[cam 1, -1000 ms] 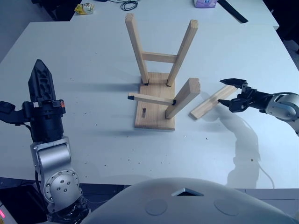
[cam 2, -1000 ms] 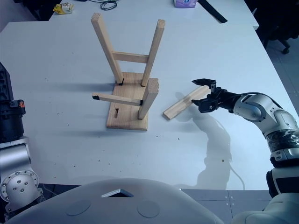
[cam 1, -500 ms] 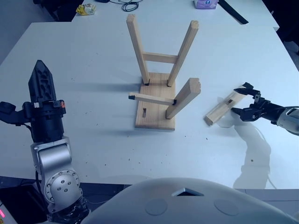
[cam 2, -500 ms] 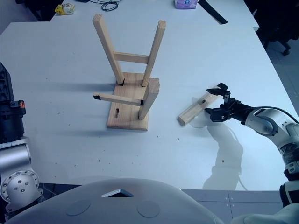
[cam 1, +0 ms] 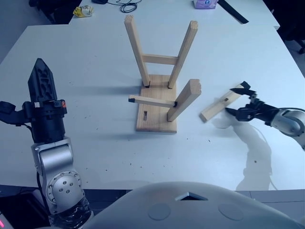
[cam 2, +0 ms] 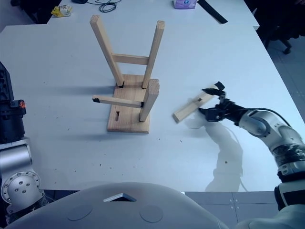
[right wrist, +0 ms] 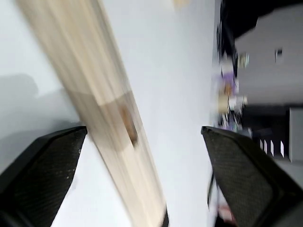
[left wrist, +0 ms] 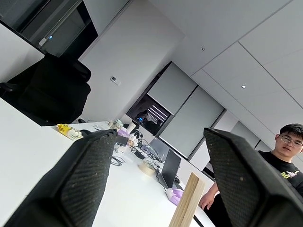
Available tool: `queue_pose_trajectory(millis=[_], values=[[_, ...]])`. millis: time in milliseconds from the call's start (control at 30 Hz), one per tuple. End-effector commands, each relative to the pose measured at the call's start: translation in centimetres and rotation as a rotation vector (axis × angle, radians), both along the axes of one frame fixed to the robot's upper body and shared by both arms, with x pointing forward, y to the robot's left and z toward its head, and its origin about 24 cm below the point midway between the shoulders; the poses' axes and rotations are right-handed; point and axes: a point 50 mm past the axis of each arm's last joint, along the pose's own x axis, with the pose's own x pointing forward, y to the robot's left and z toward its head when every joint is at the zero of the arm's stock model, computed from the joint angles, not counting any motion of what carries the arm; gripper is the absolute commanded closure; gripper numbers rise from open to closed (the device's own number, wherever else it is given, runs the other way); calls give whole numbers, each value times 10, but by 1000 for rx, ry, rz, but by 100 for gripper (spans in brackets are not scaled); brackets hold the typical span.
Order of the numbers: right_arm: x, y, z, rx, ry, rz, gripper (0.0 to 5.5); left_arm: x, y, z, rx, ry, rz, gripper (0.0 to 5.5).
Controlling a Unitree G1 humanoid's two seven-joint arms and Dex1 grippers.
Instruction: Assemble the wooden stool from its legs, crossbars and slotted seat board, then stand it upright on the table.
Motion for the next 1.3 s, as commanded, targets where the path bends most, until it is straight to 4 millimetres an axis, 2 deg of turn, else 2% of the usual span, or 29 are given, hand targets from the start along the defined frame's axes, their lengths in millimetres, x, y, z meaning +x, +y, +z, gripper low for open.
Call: queue_pose_trajectory(millis=[33, 200, 433, 633, 733, 833, 900, 967, 1067, 1167, 1300], values=[[-24, 12, -20, -64, 204, 96, 101, 3, 2, 2, 21, 10, -6, 212], [-8, 42, -20, -11, 155, 78, 101, 11, 4, 3, 28, 6, -27, 212], [45, 73, -16, 24, 65, -121, 101, 20, 5, 4, 36, 6, -57, 212], [53, 82, -1, 184, 153, -295, 101, 24, 5, 3, 33, 7, -67, 212], [65, 72, 18, 251, 163, -389, 101, 24, 4, 0, 25, 7, -59, 212], [88, 56, 48, 355, 194, -494, 101, 23, 4, -3, 14, 7, -45, 212], [107, 39, 70, 472, 254, -619, 101, 23, 3, -4, 7, 4, -40, 212], [115, 25, 79, 526, 411, -666, 101, 24, 3, -5, 1, 2, -34, 212], [114, 8, 83, 607, 670, -669, 101, 25, 2, -6, -2, -1, -30, 212], [108, -11, 86, 650, 824, -670, 101, 24, 0, -7, -6, -3, -28, 212], [90, -34, 81, 647, 1005, -656, 101, 20, 0, -10, -11, 7, -20, 212]])
